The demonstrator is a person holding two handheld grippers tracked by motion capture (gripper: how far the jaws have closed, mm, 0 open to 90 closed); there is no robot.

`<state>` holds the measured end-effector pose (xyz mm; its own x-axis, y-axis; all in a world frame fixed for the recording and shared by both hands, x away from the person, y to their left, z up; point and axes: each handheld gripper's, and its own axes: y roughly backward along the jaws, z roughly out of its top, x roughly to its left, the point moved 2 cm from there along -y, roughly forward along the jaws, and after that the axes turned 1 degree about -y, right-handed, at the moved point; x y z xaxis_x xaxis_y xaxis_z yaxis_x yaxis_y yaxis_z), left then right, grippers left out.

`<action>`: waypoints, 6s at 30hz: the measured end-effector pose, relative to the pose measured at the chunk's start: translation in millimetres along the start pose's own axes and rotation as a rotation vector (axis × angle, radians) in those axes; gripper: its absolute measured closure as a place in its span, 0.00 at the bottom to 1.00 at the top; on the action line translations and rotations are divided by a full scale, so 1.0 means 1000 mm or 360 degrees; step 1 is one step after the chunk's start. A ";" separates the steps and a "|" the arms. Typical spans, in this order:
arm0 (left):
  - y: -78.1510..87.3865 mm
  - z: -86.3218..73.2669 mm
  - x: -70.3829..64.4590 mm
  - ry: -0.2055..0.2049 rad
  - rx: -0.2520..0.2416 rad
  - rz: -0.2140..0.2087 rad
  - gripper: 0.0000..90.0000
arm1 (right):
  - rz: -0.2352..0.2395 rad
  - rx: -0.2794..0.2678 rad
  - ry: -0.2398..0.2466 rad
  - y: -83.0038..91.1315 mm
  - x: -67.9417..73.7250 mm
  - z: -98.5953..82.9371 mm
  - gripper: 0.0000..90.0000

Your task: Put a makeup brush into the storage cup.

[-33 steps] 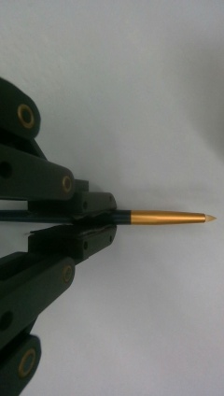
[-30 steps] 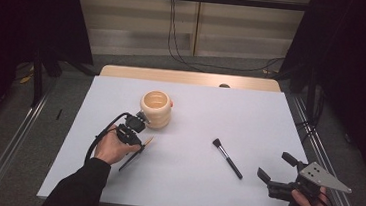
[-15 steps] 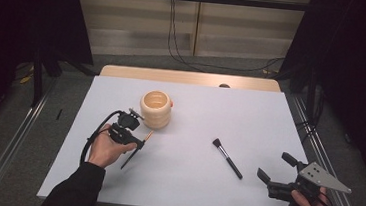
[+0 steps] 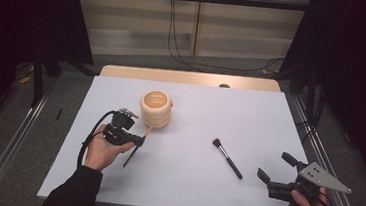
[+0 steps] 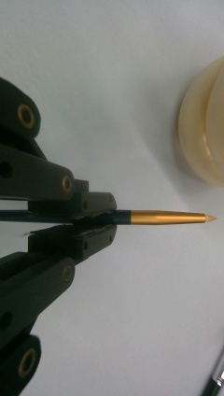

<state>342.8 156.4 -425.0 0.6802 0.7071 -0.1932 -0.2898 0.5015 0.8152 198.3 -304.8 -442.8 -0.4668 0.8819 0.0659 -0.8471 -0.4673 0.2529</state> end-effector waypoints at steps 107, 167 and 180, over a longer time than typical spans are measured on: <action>0.053 0.058 -0.024 -0.0195 -0.1153 0.0057 0.93 | 0.0029 0.0013 -0.0042 0.000 -0.003 -0.001 0.00; 0.016 0.119 0.020 -0.0148 -0.1163 0.0202 0.93 | 0.0037 0.0011 -0.0050 0.000 -0.003 -0.002 0.00; -0.003 0.121 0.026 -0.0113 -0.1135 0.0159 0.93 | 0.0036 0.0014 -0.0056 0.000 -0.004 -0.002 0.00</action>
<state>443.0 112.9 -366.0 0.6628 0.7445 -0.0807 -0.7051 0.6567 0.2675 199.2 -308.8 -445.2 -0.4762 0.8729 0.1056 -0.8343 -0.4865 0.2594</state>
